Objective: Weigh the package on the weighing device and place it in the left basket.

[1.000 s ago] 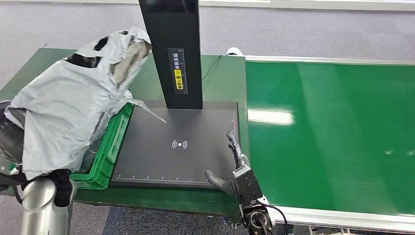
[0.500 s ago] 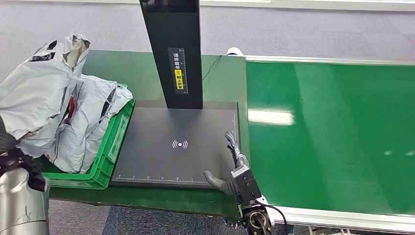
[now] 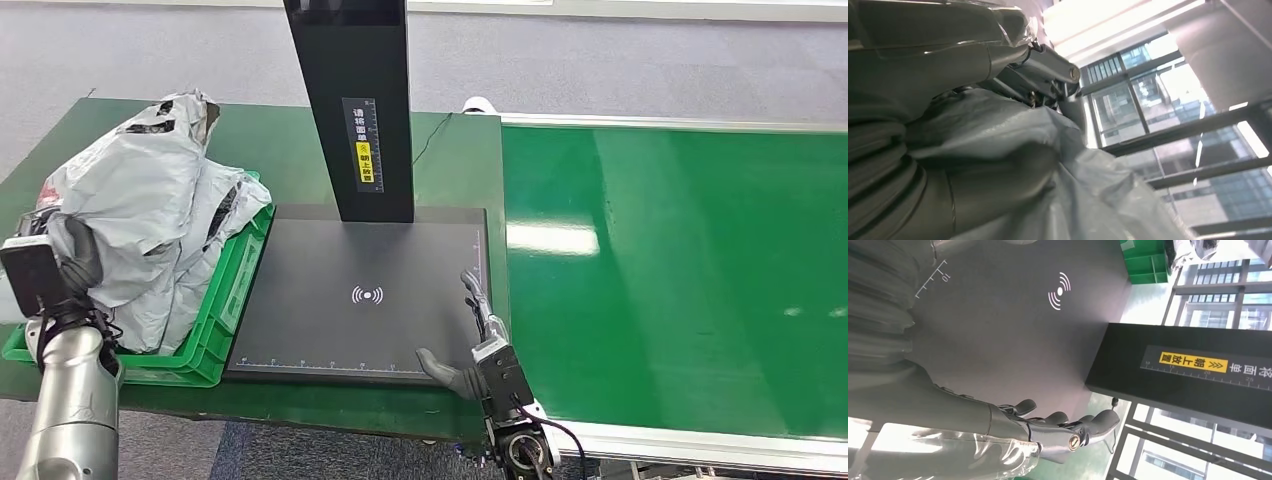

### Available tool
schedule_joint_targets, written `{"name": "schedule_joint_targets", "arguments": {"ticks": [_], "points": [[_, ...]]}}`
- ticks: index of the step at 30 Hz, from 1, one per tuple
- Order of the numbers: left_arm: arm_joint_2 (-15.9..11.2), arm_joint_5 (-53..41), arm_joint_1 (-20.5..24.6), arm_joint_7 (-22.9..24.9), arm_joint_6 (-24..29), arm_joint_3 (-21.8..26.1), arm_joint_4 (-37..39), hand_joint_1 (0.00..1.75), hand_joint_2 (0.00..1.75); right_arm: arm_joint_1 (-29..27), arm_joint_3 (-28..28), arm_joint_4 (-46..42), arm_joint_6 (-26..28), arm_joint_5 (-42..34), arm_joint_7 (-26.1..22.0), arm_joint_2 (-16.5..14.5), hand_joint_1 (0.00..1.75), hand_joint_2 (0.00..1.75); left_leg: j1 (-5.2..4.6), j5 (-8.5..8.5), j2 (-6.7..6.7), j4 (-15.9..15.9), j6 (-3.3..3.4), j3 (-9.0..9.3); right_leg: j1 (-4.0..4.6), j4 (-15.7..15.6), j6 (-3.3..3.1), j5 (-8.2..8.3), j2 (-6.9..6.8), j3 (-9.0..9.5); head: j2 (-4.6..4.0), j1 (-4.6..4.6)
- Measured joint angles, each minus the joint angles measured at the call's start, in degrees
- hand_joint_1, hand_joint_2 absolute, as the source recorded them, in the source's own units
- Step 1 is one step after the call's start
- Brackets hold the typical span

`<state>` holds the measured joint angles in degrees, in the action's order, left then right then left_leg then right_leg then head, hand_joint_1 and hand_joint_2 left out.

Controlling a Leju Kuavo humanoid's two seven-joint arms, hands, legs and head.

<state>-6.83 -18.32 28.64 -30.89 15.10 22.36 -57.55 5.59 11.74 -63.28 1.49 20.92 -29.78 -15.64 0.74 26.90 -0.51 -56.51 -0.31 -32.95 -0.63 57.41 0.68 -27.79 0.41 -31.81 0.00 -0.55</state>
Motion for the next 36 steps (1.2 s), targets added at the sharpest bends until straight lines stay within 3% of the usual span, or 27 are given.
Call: {"name": "schedule_joint_targets", "arguments": {"ticks": [5, 11, 19, 28, 32, 36], "points": [[1.6, -1.6, -0.6, 1.0, 0.6, -2.8, -1.4, 0.0, 1.75, -0.5, -0.1, -0.7, 0.0, 0.4, 0.4, -0.1, 0.0, 1.75, 0.0, 0.0, 0.01, 0.0, 0.0, 0.0, 0.01, 0.0, -0.01, 0.0, 0.0, 0.01, 0.0, 0.0], [3.8, -0.4, -4.4, 0.4, 1.8, -5.3, -9.6, 0.0, 1.75, -1.1, -0.3, -1.0, 0.2, 0.5, 0.6, -0.1, 0.0, 1.75, 0.0, 0.01, 0.03, 0.0, 0.0, -0.01, 0.01, 0.0, -0.01, 0.0, 0.02, 0.0, 0.0, 0.01], [7.0, 2.1, -13.1, -1.0, 7.7, -7.4, -23.9, 0.0, 1.75, -1.7, -0.8, -1.5, 0.4, 0.6, 0.9, -0.1, 0.0, 1.75, 0.0, 0.02, 0.04, 0.0, 0.0, -0.02, 0.0, 0.0, -0.01, 0.0, 0.03, 0.0, 0.0, 0.0], [10.3, 5.8, -25.7, -7.6, 10.6, -7.6, -37.5, 0.0, 1.75, -2.1, -1.2, -1.6, 1.1, 0.6, 0.8, 0.1, 0.0, 1.75, -0.01, 0.06, 0.11, 0.0, -0.01, -0.02, -0.01, 0.0, -0.02, -0.03, 0.05, -0.01, 0.0, 0.01], [13.2, 0.4, -33.8, -7.9, 12.7, -12.8, -43.4, 0.0, 1.75, -2.7, -1.6, -2.1, 1.3, 0.2, 0.5, 0.1, 0.0, 1.75, -0.06, 0.1, 0.09, 0.0, 0.0, -0.02, -0.08, 0.0, 0.02, -0.09, 0.04, -0.09, 0.0, 0.01], [14.5, 0.1, -37.1, -4.4, 7.0, -20.3, -44.1, 0.0, 1.75, -3.1, -1.8, -2.6, 1.1, -0.8, -0.3, 0.1, 0.0, 1.75, -0.07, 0.11, 0.05, 0.0, 0.02, 0.0, -0.09, -0.1, 0.02, -0.08, 0.03, -0.04, 0.0, -0.01]]}}
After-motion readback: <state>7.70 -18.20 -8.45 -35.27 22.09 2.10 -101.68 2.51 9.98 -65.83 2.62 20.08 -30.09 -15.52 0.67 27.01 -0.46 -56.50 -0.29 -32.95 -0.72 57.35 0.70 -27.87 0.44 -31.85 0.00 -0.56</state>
